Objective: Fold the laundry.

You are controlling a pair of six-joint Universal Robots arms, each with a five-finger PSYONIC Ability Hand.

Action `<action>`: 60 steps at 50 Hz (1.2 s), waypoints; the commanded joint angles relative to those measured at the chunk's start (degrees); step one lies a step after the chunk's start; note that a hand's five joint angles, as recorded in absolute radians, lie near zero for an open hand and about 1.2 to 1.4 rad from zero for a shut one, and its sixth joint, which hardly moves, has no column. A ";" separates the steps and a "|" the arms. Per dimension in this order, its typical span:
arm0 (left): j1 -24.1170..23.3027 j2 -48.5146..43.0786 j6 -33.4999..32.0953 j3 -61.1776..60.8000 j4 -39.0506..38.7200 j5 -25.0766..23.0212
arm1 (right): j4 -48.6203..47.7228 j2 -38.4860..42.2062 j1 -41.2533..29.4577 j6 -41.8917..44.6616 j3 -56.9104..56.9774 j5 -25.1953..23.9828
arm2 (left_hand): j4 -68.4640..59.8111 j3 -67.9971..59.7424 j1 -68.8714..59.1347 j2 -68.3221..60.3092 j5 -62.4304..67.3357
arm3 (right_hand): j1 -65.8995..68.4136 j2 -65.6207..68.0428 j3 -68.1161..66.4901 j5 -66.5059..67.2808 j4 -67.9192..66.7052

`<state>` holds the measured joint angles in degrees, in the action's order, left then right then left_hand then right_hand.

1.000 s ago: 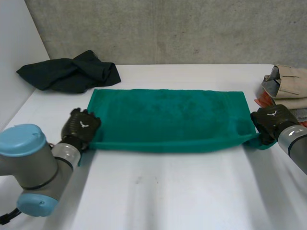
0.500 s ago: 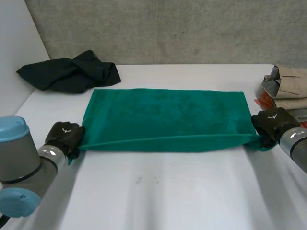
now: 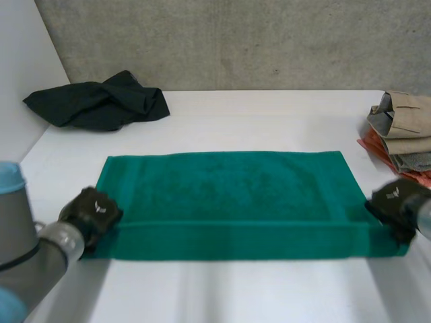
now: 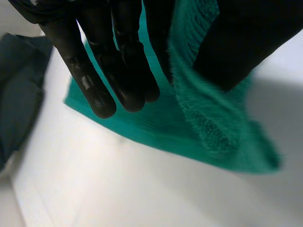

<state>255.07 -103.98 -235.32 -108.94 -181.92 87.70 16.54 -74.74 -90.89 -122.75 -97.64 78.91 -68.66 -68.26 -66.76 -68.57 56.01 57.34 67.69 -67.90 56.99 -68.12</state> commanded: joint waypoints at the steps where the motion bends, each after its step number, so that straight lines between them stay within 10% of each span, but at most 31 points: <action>1: -1.77 -10.71 0.82 13.12 -7.65 2.56 | -9.85 10.22 -6.58 -7.50 13.07 2.38 | -11.34 -11.74 -13.24 -11.43 13.99 | 22.66 12.31 -12.10 13.01 -11.88; 18: -4.94 -37.96 0.39 46.35 -21.90 4.84 | -31.12 36.67 -11.06 -7.85 41.12 7.75 | -11.34 -11.74 -13.24 -11.43 13.99 | 22.66 12.31 -12.10 13.01 -11.88; 19: -5.02 -38.75 0.39 47.05 -22.07 5.02 | -32.09 38.69 -11.41 -7.68 42.96 8.62 | -11.34 -11.74 -13.24 -11.43 13.99 | -2.26 -12.61 12.82 -11.91 13.04; 21: -5.46 -39.99 0.39 47.59 -22.60 5.37 | -32.36 40.54 -12.03 -7.59 44.46 9.59 | 36.69 36.29 34.79 36.60 -34.05 | -47.34 -57.69 57.90 -56.99 58.12; 22: -5.72 -39.99 0.47 47.59 -22.95 5.46 | -32.62 41.07 -12.47 -7.59 44.99 10.20 | 58.40 57.99 56.50 58.30 -55.75 | -47.34 -57.69 57.90 -56.99 58.12; 30: -8.01 -34.29 1.17 41.63 -28.05 5.81 | -30.87 32.66 -13.44 -12.77 38.07 13.29 | 58.66 58.26 56.76 58.57 -56.01 | -47.34 -57.69 57.90 -56.99 58.12; 40: -7.93 -17.68 8.81 23.17 -28.23 5.72 | -15.58 13.13 -8.26 -21.56 19.25 2.49 | 58.66 58.26 56.76 58.57 -56.01 | -47.34 -57.69 57.90 -56.99 58.12; 60: -8.10 -15.03 15.33 15.33 -28.23 5.37 | -22.69 24.11 -4.74 -20.34 15.73 0.63 | 58.66 58.26 56.76 58.57 -56.01 | -27.46 -37.80 38.02 -37.11 38.24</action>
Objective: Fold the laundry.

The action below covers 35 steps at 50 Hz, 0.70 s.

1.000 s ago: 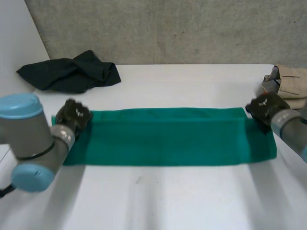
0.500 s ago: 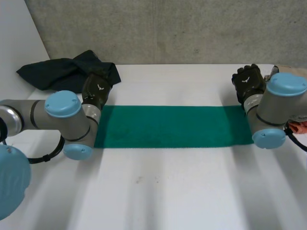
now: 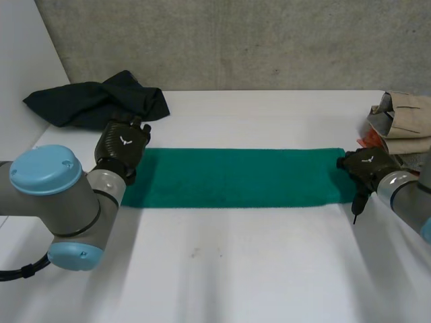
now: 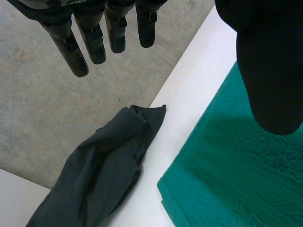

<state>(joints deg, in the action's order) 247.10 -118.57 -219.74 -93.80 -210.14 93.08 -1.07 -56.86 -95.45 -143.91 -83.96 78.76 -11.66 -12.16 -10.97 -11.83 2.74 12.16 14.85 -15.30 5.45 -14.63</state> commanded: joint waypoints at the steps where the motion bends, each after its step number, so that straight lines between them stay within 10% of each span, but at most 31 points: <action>1: -0.13 -0.43 -0.25 0.11 0.08 0.08 | -5.95 7.28 -0.17 1.52 2.48 0.78 | 1.66 2.16 0.97 1.83 -2.74 | 36.92 34.24 -33.78 33.63 -34.45; 3: -0.13 -0.43 -0.25 0.11 0.08 0.17 | -6.75 7.56 -0.09 2.40 2.92 1.13 | 1.66 2.16 0.97 1.83 -2.74 | 67.70 65.02 -64.56 64.41 -65.23; 24: 1.98 7.38 0.10 -5.34 0.70 -0.09 | -11.32 -2.73 10.46 24.03 -2.61 8.43 | 1.66 2.16 0.97 1.83 -2.74 | 67.84 65.15 -64.70 64.55 -65.37; 35: 5.23 10.81 0.81 -6.04 0.78 -0.18 | -21.69 -2.38 -15.36 18.14 8.02 4.40 | 1.66 2.16 0.97 1.83 -2.74 | 67.84 65.15 -64.70 64.55 -65.37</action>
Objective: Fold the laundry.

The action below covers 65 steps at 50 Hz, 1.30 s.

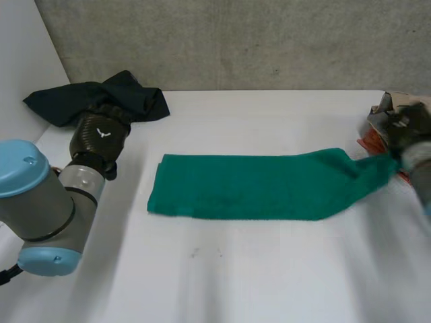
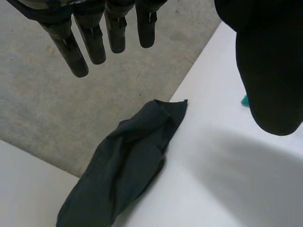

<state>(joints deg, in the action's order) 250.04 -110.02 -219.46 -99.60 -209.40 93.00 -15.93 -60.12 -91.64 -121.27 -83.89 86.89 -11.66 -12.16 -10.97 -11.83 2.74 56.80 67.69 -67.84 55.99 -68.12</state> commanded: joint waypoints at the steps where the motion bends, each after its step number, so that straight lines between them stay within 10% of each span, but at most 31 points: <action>1: 2.38 2.53 0.70 -0.24 0.05 -0.10 | -7.27 1.41 -21.28 -4.50 8.82 -5.05 | 1.66 2.16 0.97 1.83 -2.74 | 23.20 12.31 -12.16 14.01 -11.88; 9: 2.73 2.97 2.72 -1.21 0.13 -0.10 | -9.73 17.55 -39.21 -6.61 21.73 -21.39 | 1.66 2.16 0.97 1.83 -2.74 | 23.20 12.31 -12.16 14.01 -11.88; 14: 2.29 2.53 2.90 -1.91 0.13 -0.10 | -10.09 25.66 -42.66 -6.61 26.14 -23.00 | 1.66 2.16 0.97 1.83 -2.74 | 23.20 12.31 -12.16 14.01 -11.88; 19: 2.38 2.09 2.81 -1.83 0.05 -0.36 | -9.47 26.99 -43.36 -6.70 26.06 -21.94 | 1.66 2.16 0.97 1.83 -2.74 | -46.80 -57.69 57.84 -55.99 58.12; 27: 1.50 1.65 2.72 0.28 -0.04 -0.27 | -2.73 13.13 -37.59 -22.12 17.11 -7.63 | 1.66 2.16 0.97 1.83 -2.74 | -46.80 -57.69 57.84 -55.99 58.12; 34: -1.31 0.60 2.72 1.95 -0.04 -0.18 | 10.28 6.25 -30.28 -33.67 9.11 -8.23 | 1.66 2.16 0.97 1.83 -2.74 | -46.80 -57.69 57.84 -55.99 58.12; 43: -3.07 -0.37 2.64 2.13 -0.04 -0.18 | 13.29 8.09 -23.24 -32.98 3.56 -8.49 | 1.66 2.16 0.97 1.83 -2.74 | -38.85 -49.75 49.90 -48.05 50.18; 48: -3.42 -0.37 2.72 2.30 -0.13 -0.10 | 12.94 9.67 -21.66 -33.33 3.73 -7.53 | 1.66 2.16 0.97 1.83 -2.74 | 23.16 12.27 -12.12 13.97 -11.84; 65: -5.09 2.35 2.72 1.07 0.22 0.26 | 12.06 -7.37 -13.40 -20.88 -11.29 -2.00 | 1.66 2.16 0.97 1.83 -2.74 | 23.20 12.31 -12.16 14.01 -11.88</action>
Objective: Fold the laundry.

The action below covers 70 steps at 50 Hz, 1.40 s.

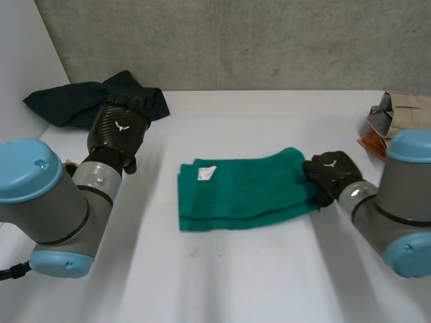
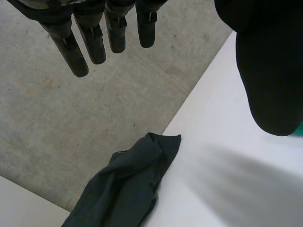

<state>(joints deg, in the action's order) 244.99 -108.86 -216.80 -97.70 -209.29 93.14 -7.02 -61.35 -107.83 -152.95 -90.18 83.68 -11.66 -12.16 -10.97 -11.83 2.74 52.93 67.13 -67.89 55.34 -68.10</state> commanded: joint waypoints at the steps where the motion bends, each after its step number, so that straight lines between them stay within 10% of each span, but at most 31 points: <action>1: -0.13 1.19 0.15 -1.08 0.11 0.11 | 2.98 -6.50 2.98 12.57 -5.10 1.74 | 1.66 2.16 0.97 1.83 -2.74 | 27.07 12.87 -12.11 14.66 -11.90; 9: -1.62 1.28 0.67 -1.17 0.11 0.29 | -4.48 -7.03 -2.01 22.08 -2.64 0.26 | 1.66 2.16 0.97 1.83 -2.74 | 27.07 12.87 -12.11 14.66 -11.90; 19: -4.26 1.19 5.94 2.42 0.20 0.55 | -15.92 1.13 -18.63 21.11 -1.15 -16.52 | 1.66 2.16 0.97 1.83 -2.74 | 27.07 12.87 -12.11 14.66 -11.90; 21: -4.69 1.02 7.00 3.22 0.46 0.72 | -15.74 2.55 -19.61 21.11 -0.71 -16.36 | 1.66 2.16 0.97 1.83 -2.74 | 27.07 12.87 -12.11 14.66 -11.90; 27: -7.50 -0.47 11.29 7.86 3.61 2.57 | -15.04 2.82 -20.05 13.75 1.49 -5.14 | 1.66 2.16 0.97 1.83 -2.74 | -42.93 -57.13 57.89 -55.34 58.10; 31: -9.00 -2.14 13.59 10.60 5.47 2.84 | -13.81 -1.04 -18.65 0.66 1.14 0.95 | 1.66 2.16 0.97 1.83 -2.74 | -42.93 -57.13 57.89 -55.34 58.10; 41: -15.58 -10.21 25.97 19.11 14.25 2.49 | 5.41 -5.29 -8.02 -21.86 5.87 -2.91 | 1.28 1.78 0.59 1.45 -2.35 | -42.93 -57.13 57.89 -55.34 58.10; 53: -19.64 -26.66 26.61 29.68 24.98 10.03 | 13.79 7.73 -7.92 -20.64 15.29 -5.54 | -0.23 0.26 -0.93 -0.07 -0.84 | -42.93 -57.13 57.89 -55.34 58.10; 70: -19.81 -20.53 15.44 27.22 24.90 12.33 | 13.27 5.66 -8.27 -9.91 16.27 -4.76 | 0.78 1.27 0.08 0.94 -1.85 | -42.93 -57.13 57.89 -55.34 58.10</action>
<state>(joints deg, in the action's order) 225.20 -134.68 -200.94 -70.23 -183.56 106.14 7.05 -49.59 -116.02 -163.77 -71.88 78.04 -11.66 -12.18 -10.97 -11.83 2.63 11.57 12.57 -12.35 3.80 -13.50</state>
